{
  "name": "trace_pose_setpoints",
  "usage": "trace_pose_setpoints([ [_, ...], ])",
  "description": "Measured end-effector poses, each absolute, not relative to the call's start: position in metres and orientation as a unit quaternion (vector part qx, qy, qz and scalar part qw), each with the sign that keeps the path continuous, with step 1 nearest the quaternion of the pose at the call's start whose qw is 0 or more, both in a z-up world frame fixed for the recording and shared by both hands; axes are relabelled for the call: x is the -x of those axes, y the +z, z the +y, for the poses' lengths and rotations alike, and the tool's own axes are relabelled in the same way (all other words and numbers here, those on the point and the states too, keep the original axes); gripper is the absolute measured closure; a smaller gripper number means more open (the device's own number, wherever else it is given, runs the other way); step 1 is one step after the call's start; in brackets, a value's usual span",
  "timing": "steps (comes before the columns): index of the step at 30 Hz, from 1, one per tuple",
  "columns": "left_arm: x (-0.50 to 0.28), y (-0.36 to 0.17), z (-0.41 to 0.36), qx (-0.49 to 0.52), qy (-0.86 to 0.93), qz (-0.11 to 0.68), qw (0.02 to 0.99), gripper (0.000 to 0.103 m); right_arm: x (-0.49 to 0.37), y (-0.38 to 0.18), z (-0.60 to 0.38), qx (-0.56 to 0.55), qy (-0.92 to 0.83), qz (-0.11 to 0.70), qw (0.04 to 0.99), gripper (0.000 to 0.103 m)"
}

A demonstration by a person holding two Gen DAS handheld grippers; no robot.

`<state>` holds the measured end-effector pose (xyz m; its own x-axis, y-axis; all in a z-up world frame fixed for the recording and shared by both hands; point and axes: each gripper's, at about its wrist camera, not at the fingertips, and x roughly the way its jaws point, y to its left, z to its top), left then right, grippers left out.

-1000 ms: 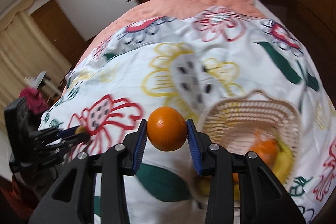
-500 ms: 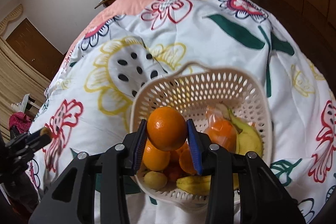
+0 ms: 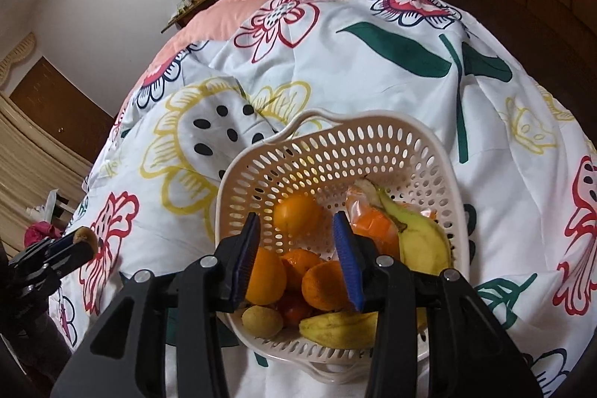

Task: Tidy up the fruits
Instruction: 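Open the right tool over the basket while the left tool lowers the kiwi into it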

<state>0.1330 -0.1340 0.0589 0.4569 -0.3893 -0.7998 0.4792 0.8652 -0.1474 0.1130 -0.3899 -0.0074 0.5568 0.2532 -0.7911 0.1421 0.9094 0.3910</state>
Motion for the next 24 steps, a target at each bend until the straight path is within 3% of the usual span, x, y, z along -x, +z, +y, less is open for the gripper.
trace_pose_setpoints([
  [12, -0.146, 0.051, -0.195, -0.074, -0.308, 0.468, 0.825, 0.076, -0.100, 0.007, -0.409, -0.225, 0.009, 0.424, 0.877, 0.060],
  [16, -0.151, 0.048, -0.216, -0.085, -0.321, 0.470, 0.818, 0.076, -0.093, 0.009, -0.418, -0.235, -0.002, 0.403, 0.884, 0.040],
  [20, -0.156, 0.045, -0.232, -0.092, -0.332, 0.471, 0.812, 0.076, -0.089, 0.011, -0.424, -0.236, -0.014, 0.394, 0.888, 0.036],
  [22, -0.159, 0.043, -0.241, -0.094, -0.336, 0.471, 0.810, 0.076, -0.086, 0.012, -0.429, -0.240, -0.021, 0.390, 0.888, 0.026],
  [24, -0.160, 0.042, -0.247, -0.095, -0.343, 0.470, 0.808, 0.076, -0.083, 0.014, -0.433, -0.242, -0.032, 0.383, 0.891, 0.023],
])
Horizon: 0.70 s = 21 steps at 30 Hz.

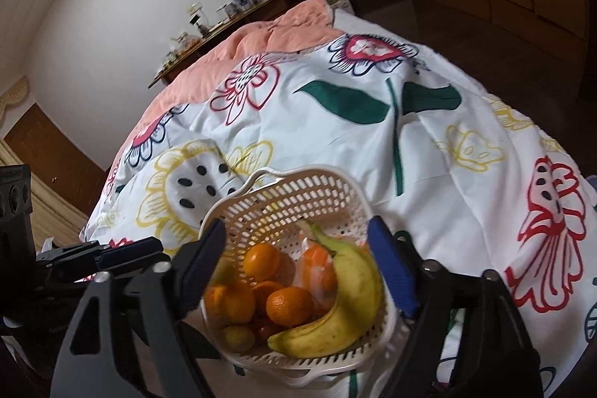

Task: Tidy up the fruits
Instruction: 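Open the right tool over the basket while the left tool lowers the kiwi into it, then open the left tool and withdraw both tools from the basket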

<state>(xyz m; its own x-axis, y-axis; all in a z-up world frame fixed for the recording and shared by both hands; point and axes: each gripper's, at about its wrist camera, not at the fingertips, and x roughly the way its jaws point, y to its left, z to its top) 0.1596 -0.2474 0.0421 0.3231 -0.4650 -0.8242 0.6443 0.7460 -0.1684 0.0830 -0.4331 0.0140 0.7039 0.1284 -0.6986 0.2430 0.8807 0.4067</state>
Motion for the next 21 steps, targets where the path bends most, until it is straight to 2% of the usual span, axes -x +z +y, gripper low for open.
trace_pose_setpoints([
  [5, -0.164, 0.038, -0.248, -0.092, -0.335, 0.474, 0.809, 0.075, -0.079, 0.014, -0.438, -0.251, -0.043, 0.380, 0.889, 0.019],
  [8, -0.166, 0.038, -0.241, -0.089, -0.322, 0.475, 0.814, 0.070, -0.077, 0.013, -0.438, -0.252, -0.048, 0.379, 0.889, 0.015],
  [10, -0.165, 0.040, -0.237, -0.100, -0.303, 0.463, 0.827, 0.043, -0.077, 0.012, -0.437, -0.253, -0.051, 0.381, 0.888, 0.009],
  [11, -0.163, 0.041, -0.236, -0.105, -0.293, 0.457, 0.834, 0.038, -0.077, 0.011, -0.436, -0.251, -0.053, 0.383, 0.887, 0.009],
  [14, -0.160, 0.043, -0.232, -0.112, -0.283, 0.446, 0.842, 0.033, -0.076, 0.010, -0.433, -0.236, -0.057, 0.393, 0.887, 0.008],
  [21, -0.143, 0.050, -0.226, -0.153, -0.244, 0.399, 0.870, 0.010, -0.062, 0.014, -0.427, -0.199, -0.071, 0.413, 0.886, 0.006],
])
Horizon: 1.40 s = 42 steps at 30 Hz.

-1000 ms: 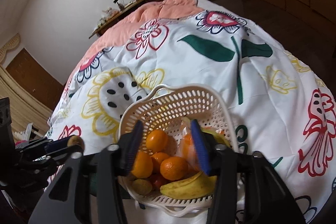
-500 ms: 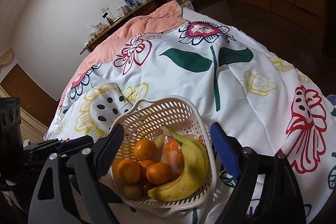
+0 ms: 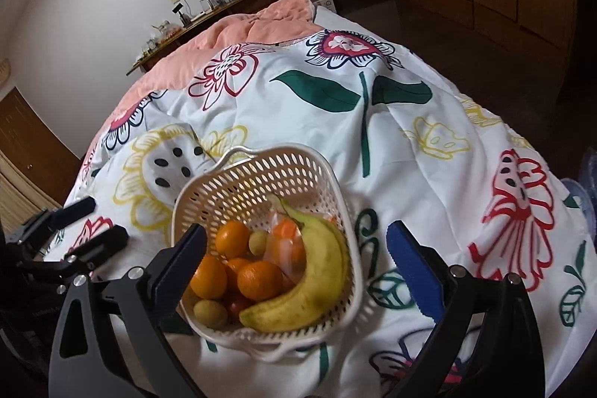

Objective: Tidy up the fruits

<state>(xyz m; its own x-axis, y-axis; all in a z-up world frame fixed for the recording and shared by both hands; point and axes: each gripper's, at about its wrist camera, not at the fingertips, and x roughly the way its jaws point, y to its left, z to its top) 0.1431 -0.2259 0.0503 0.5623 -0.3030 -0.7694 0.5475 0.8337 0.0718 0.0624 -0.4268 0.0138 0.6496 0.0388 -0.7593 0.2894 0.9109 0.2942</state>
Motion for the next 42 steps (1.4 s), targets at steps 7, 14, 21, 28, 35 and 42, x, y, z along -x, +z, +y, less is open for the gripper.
trace_pose_setpoints([
  [7, -0.123, 0.048, -0.223, -0.166, -0.239, 0.392, 0.873, 0.007, -0.046, 0.009, -0.409, -0.159, -0.075, 0.445, 0.878, 0.005],
  [14, -0.107, 0.037, -0.215, -0.175, -0.216, 0.396, 0.875, 0.007, -0.027, -0.003, -0.378, -0.081, -0.069, 0.477, 0.873, 0.005],
  [21, -0.092, 0.031, -0.206, -0.186, -0.190, 0.390, 0.882, 0.007, -0.015, -0.015, -0.368, -0.085, -0.054, 0.492, 0.865, 0.005],
  [28, -0.079, 0.027, -0.203, -0.202, -0.169, 0.384, 0.885, 0.007, -0.005, -0.025, -0.363, -0.084, -0.047, 0.505, 0.858, 0.005],
  [35, -0.072, 0.025, -0.201, -0.209, -0.153, 0.380, 0.888, 0.007, -0.001, -0.024, -0.358, -0.083, -0.040, 0.501, 0.861, 0.005],
  [42, -0.064, 0.027, -0.201, -0.220, -0.140, 0.365, 0.894, 0.007, 0.003, -0.021, -0.350, -0.079, -0.030, 0.497, 0.864, 0.005],
])
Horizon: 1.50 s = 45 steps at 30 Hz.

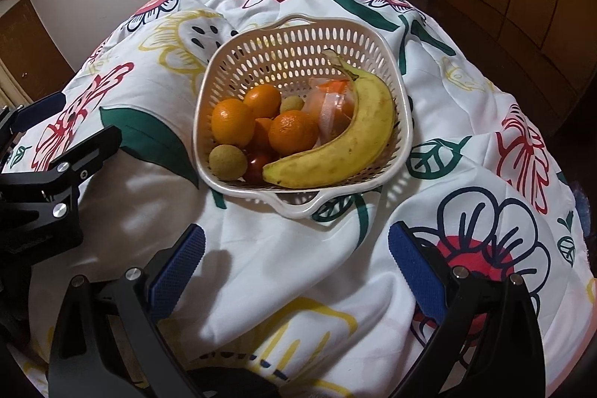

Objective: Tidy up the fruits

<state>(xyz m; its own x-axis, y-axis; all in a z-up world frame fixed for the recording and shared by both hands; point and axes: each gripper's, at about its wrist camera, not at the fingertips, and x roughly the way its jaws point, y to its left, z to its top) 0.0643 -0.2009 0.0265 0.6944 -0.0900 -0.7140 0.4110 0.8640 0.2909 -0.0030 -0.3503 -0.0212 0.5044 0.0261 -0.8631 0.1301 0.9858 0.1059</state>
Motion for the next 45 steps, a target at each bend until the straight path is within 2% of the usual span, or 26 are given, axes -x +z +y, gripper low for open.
trace_pose_setpoints([
  [17, -0.058, 0.029, -0.194, -0.205, -0.131, 0.360, 0.900, 0.007, 0.008, -0.016, -0.340, -0.065, -0.024, 0.494, 0.867, 0.005],
  [21, -0.058, 0.029, -0.193, -0.202, -0.125, 0.361, 0.902, 0.003, 0.008, -0.015, -0.339, -0.064, -0.024, 0.493, 0.868, 0.005],
  [45, -0.055, 0.030, -0.196, -0.214, -0.123, 0.352, 0.903, 0.003, 0.009, -0.016, -0.339, -0.064, -0.026, 0.492, 0.868, 0.005],
])
